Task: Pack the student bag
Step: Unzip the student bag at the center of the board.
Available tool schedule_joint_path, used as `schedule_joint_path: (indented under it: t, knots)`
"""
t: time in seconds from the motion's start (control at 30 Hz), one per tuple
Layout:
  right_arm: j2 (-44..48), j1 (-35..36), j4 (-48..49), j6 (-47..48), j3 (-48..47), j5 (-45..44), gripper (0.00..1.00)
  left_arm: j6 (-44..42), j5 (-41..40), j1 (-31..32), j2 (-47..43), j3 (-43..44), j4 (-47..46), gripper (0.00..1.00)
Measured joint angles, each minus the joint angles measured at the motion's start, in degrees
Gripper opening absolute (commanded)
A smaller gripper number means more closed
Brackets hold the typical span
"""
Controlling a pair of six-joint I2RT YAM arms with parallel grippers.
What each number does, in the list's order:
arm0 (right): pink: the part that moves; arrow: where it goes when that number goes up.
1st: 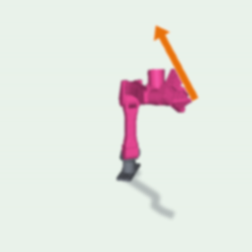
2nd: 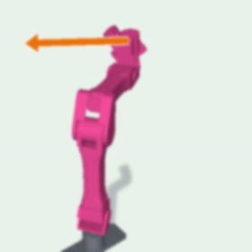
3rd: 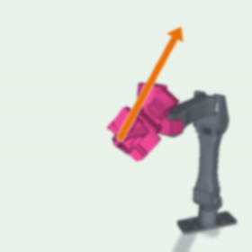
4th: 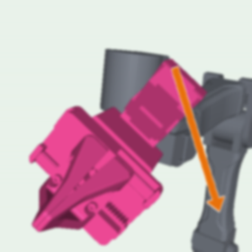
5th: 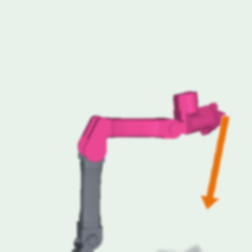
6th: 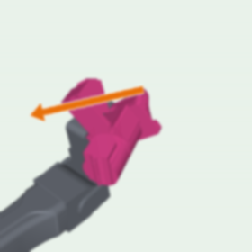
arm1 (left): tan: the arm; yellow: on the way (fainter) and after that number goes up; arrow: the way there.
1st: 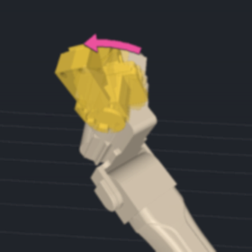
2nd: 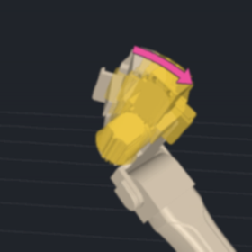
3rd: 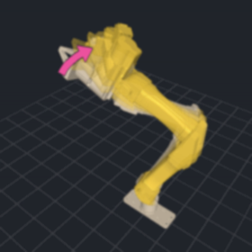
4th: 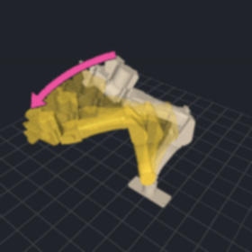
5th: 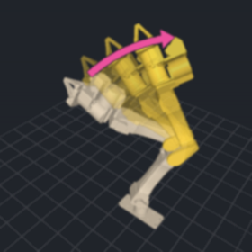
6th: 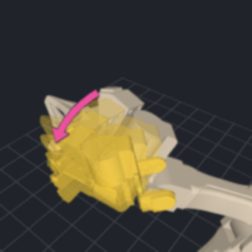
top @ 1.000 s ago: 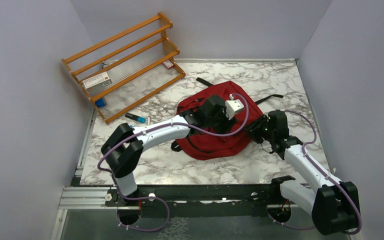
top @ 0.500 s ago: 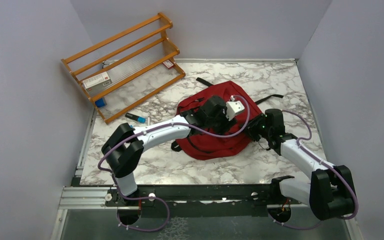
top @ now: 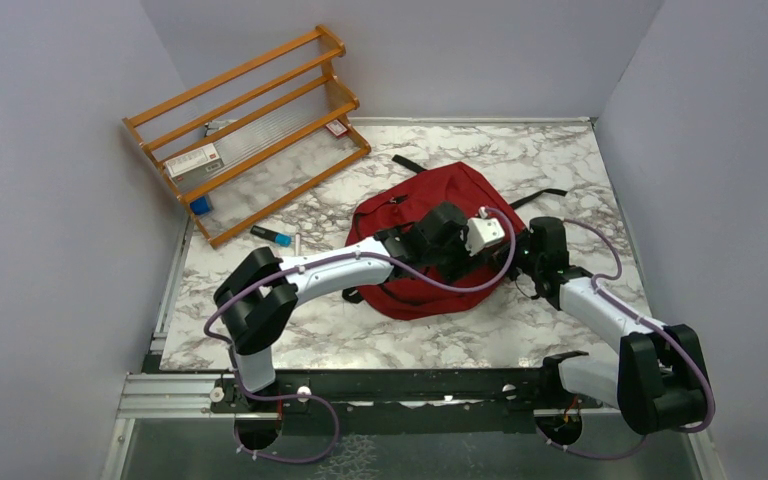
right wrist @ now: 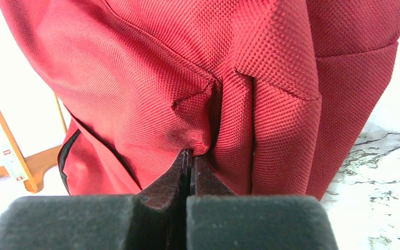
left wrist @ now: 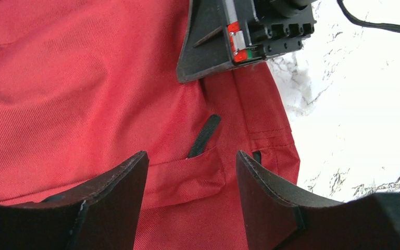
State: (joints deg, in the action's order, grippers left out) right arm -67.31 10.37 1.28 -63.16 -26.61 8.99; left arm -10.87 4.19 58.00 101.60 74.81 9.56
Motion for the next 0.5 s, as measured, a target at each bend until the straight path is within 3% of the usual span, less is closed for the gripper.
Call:
schedule_joint_path:
  t: [0.5]
  knots:
    - [1.86, -0.11, 0.31, 0.33, 0.00, 2.51, 0.01, -6.34, -3.91, 2.03, 5.75, 1.70, 0.04, 0.68]
